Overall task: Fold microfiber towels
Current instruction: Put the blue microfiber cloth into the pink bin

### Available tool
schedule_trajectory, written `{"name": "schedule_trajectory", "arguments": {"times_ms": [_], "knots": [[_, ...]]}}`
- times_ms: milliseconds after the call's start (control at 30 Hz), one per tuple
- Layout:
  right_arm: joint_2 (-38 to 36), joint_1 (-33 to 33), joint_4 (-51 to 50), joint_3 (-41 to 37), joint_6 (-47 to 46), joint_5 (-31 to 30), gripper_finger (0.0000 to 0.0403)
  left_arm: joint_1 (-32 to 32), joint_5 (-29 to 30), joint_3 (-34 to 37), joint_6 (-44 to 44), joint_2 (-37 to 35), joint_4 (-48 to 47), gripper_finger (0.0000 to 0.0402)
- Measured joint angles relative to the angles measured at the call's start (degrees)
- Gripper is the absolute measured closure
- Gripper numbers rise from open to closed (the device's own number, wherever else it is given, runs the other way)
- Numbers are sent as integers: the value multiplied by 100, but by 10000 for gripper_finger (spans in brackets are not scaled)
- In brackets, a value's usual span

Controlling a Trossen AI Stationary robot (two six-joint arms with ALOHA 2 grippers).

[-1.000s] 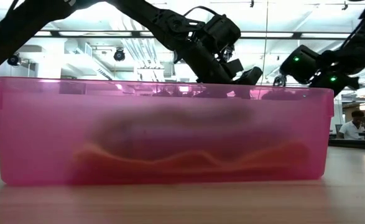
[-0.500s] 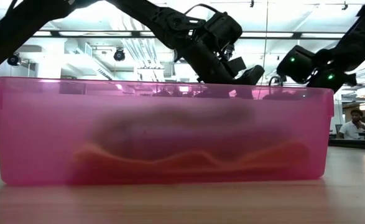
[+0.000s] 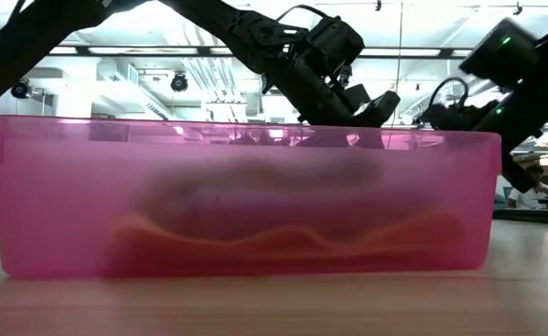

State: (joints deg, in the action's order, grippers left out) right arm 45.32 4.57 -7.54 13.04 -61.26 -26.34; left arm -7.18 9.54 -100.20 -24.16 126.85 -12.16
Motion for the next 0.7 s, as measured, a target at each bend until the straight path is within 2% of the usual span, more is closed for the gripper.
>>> {"name": "schedule_trajectory", "arguments": {"times_ms": [200,367,567,700], "knots": [[134,-725,-10,0,-569,-258,390,-2,-9,30,-90,15,65,223],[542,-1344,-75,0,-1199,-1016,390,32,-318,168,-97,19,76,222],[1086,-2043,-70,82,-2049,-1679,390,48,-332,306,-131,20,139,197],[1437,-2121,-83,151,-2271,-1825,390,48,-328,308,-152,20,158,176]]}}
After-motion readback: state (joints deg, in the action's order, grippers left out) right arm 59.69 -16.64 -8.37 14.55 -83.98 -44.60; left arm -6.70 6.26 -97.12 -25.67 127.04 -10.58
